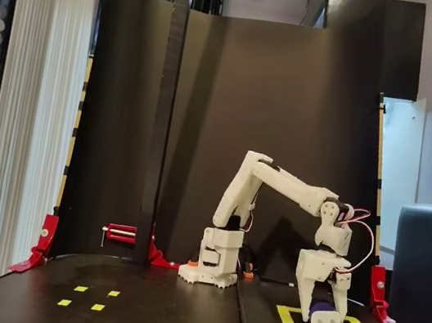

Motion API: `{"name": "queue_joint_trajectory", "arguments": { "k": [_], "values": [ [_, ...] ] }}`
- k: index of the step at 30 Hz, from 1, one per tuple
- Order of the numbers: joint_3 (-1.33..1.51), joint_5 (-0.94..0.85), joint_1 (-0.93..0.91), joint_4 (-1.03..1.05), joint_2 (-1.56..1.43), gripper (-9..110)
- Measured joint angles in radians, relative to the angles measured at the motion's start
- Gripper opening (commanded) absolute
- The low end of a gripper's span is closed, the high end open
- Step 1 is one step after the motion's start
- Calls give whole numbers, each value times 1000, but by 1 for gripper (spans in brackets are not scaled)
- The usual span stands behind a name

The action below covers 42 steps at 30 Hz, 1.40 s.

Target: Grasp a block and put it in the designated area.

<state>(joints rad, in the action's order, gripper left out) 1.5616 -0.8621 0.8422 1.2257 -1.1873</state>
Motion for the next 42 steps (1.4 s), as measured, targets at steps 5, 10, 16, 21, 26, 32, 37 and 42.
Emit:
{"name": "queue_joint_trajectory", "arguments": {
  "k": [5, 10, 16, 21, 26, 32, 37, 42],
  "values": [
    [0, 0, -12, 0, 0, 30],
    [0, 0, -6, 2, 0, 30],
    [0, 0, -6, 3, 0, 30],
    [0, 0, -6, 29, -11, 30],
    [0, 0, -6, 61, -78, 30],
    [0, 0, -12, 103, -169, 30],
    [0, 0, -21, 129, -244, 30],
    [0, 0, -26, 149, -279, 30]
  ]
}}
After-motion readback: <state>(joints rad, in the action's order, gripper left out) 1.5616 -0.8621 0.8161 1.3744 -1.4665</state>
